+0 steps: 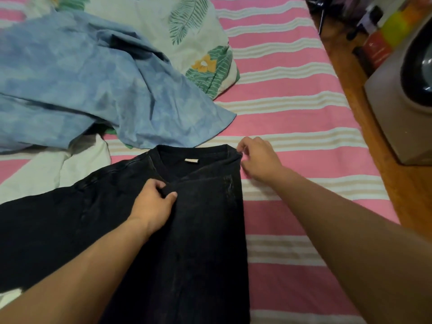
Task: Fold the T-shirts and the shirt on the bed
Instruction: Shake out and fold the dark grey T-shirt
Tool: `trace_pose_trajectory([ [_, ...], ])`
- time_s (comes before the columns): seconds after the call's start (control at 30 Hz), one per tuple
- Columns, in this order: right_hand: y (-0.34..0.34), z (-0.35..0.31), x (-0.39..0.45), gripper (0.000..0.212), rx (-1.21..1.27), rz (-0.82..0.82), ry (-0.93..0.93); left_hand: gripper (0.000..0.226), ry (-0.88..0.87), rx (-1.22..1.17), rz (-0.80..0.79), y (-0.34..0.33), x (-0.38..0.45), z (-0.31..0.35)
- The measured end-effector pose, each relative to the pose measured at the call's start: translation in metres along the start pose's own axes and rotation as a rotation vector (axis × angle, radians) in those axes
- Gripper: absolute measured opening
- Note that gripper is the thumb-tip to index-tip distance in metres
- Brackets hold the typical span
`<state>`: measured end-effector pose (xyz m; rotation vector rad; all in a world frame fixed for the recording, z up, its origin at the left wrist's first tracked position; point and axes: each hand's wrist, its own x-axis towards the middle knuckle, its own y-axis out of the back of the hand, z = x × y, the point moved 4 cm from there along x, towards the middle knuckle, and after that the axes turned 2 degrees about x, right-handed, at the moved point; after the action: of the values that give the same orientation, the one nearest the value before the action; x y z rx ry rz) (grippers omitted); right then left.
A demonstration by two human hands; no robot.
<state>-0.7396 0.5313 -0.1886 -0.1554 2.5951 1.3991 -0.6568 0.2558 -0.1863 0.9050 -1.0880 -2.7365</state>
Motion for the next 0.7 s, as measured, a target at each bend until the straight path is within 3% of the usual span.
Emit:
trace_pose_trajectory([
  [0.1,0.001,-0.003,0.008,0.027,-0.013,0.002,0.072,0.004,0.102,-0.448,-0.056,-0.003,0.005,-0.024],
  [0.17,0.011,-0.01,0.01,0.026,-0.044,-0.004,0.141,0.009,0.116,-0.656,-0.083,-0.006,0.005,-0.032],
  [0.4,0.01,-0.028,0.041,0.019,-0.541,-0.145,0.286,0.022,0.091,-0.796,-0.071,-0.013,0.009,-0.033],
  [0.5,-0.005,-0.027,0.036,0.009,-0.637,0.053,0.263,0.024,0.094,-0.772,-0.027,-0.012,0.011,-0.035],
  [0.57,-0.006,-0.034,0.015,0.02,-0.537,0.299,0.22,0.023,0.105,-0.77,-0.02,-0.012,0.012,-0.036],
  [0.63,-0.009,-0.054,-0.02,0.018,-0.357,0.503,0.355,0.021,0.118,-0.778,-0.027,-0.013,0.014,-0.037],
  [0.7,-0.032,-0.07,-0.054,0.019,-0.355,0.462,0.589,0.019,0.116,-0.778,-0.028,-0.013,0.016,-0.04],
])
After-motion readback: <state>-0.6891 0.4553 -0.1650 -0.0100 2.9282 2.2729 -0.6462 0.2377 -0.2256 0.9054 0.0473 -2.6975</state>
